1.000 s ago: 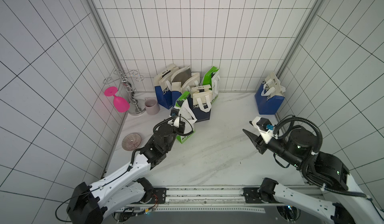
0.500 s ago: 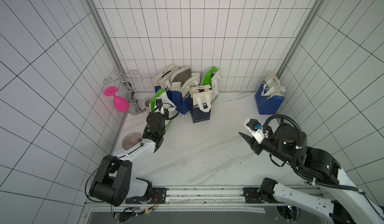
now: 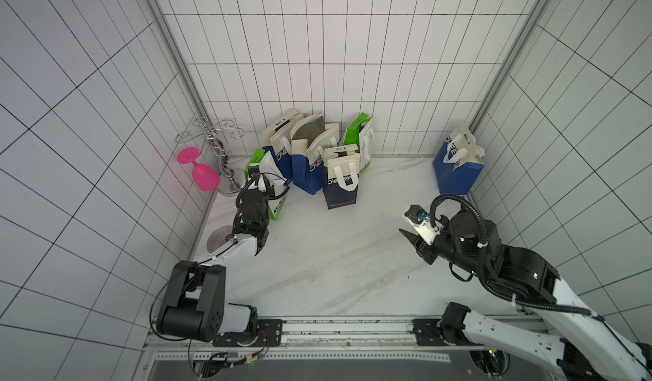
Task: Open the takeout bag
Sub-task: Move the takeout bag to the center of the board.
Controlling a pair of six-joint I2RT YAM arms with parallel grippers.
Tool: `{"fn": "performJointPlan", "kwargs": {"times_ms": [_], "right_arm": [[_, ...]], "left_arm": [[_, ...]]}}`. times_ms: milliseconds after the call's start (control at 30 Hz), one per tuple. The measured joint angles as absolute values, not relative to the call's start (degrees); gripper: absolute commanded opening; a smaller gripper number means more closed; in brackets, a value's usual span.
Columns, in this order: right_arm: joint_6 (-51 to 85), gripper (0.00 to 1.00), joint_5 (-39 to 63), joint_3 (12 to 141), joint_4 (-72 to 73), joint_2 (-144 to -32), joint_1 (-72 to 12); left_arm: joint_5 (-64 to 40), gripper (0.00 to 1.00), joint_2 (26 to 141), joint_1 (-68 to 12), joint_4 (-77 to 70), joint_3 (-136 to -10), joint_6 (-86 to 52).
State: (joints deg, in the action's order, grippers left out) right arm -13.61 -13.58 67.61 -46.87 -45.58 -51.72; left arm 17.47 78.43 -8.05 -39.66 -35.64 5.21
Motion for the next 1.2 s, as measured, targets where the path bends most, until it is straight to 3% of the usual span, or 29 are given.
{"fn": "performJointPlan", "kwargs": {"times_ms": [133,267,533,867,1200], "right_arm": [[-12.93,0.44,-13.85,67.61,-46.35,-46.35,-51.72],[-11.38,0.44,-15.55,67.61,-43.09,-47.42,-51.27],[-3.40,0.44,-17.87,66.67,-30.52,-57.39,-42.94],[14.52,0.46,-16.25,66.65,-17.78,-70.37,-14.96],[24.62,0.52,-13.69,66.72,-11.62,-84.14,4.01]], "left_arm": [[12.34,0.68,76.42,-8.32,-38.24,-34.00,2.35],[7.05,0.76,68.64,-8.54,-28.32,-33.61,-3.62],[-6.33,0.80,47.03,-9.34,-2.76,-33.63,-18.52],[-19.09,0.79,34.44,-12.01,24.82,-39.97,-19.77],[-20.43,0.79,27.14,-12.45,28.58,-40.71,-15.09]]}}
